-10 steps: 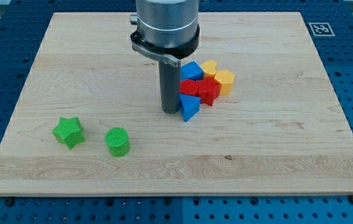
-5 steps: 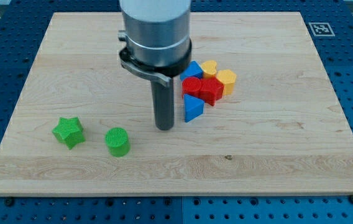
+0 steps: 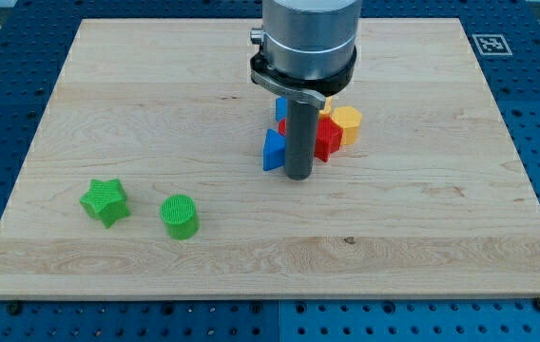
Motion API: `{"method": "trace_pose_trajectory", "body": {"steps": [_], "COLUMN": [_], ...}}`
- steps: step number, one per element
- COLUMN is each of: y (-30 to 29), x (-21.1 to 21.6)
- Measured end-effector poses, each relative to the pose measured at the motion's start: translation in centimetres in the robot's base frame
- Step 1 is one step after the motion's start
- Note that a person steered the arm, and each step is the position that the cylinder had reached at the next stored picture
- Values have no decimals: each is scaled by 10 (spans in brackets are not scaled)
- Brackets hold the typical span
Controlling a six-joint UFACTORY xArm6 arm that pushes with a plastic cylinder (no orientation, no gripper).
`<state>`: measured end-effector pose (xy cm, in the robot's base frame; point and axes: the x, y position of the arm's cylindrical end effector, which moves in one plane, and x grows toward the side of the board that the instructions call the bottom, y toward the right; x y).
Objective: Move the blue triangle to the bottom left side of the red circle
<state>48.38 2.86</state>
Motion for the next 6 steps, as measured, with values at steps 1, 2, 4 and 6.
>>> {"method": "trace_pose_trajectory", "body": {"steps": [1,2,4,6], "y": [4,0,-15,16], "x": [-1,-1,-2,55]}}
